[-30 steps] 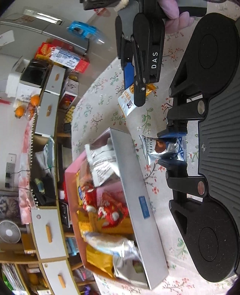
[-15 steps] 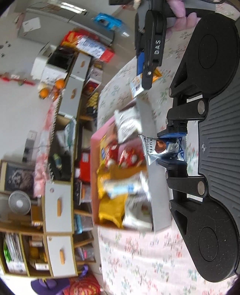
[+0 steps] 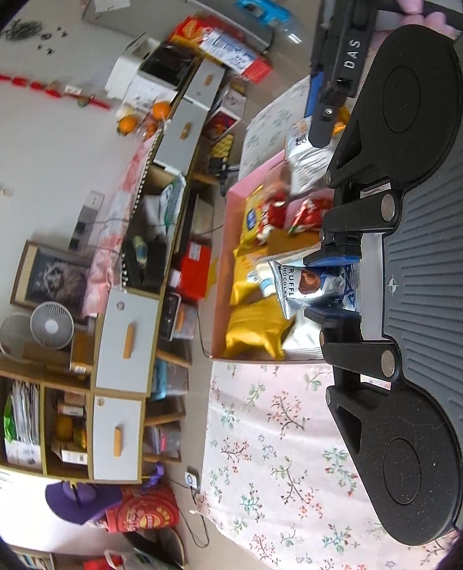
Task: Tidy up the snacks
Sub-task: 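Carry both packets into the pink box and open both tools to release them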
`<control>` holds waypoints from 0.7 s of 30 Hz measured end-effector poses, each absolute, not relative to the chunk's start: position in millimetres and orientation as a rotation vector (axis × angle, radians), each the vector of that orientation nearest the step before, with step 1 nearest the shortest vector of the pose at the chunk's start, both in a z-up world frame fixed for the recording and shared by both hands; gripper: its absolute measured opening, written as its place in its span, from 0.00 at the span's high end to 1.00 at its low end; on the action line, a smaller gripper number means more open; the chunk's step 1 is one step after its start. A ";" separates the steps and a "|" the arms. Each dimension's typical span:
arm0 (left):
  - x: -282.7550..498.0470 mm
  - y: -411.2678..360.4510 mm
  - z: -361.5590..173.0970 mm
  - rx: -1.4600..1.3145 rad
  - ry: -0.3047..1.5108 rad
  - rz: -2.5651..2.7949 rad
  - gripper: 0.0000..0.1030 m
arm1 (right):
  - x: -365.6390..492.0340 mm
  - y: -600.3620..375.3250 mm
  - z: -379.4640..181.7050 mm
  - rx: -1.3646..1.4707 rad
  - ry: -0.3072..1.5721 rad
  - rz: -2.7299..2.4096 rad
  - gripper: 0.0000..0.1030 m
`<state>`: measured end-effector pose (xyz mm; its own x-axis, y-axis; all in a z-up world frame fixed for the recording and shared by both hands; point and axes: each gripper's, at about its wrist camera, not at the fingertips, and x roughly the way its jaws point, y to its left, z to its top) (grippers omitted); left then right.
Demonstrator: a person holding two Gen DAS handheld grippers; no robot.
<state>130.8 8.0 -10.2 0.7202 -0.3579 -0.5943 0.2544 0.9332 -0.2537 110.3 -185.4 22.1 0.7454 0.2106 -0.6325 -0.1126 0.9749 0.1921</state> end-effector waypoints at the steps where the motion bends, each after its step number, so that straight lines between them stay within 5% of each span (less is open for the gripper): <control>1: 134.4 6.6 -11.0 -0.152 0.684 -0.334 0.80 | 113.0 -182.1 22.6 0.155 0.705 0.175 0.65; 15: 177.8 -7.2 -28.4 -0.123 0.683 -0.323 0.79 | 148.5 -173.3 16.5 0.267 0.669 0.105 0.62; 16: 177.0 -7.3 -29.4 -0.118 0.675 -0.311 0.75 | 148.4 -173.2 15.9 0.269 0.663 0.093 0.60; 18: 173.5 -8.9 -30.6 -0.101 0.666 -0.295 0.57 | 147.8 -172.4 16.3 0.258 0.659 0.080 0.41; 19: 171.4 -9.0 -30.1 -0.097 0.662 -0.289 0.40 | 147.5 -172.1 17.1 0.246 0.658 0.076 0.40; 21: 163.8 -6.3 -27.6 -0.094 0.654 -0.280 0.33 | 145.4 -172.5 18.9 0.219 0.666 0.069 0.37</control>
<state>163.8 -6.3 -27.6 0.7576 -0.2859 -0.5867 0.2269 0.9582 -0.1741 145.4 -172.5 18.9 0.7850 0.1340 -0.6048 0.0062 0.9746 0.2240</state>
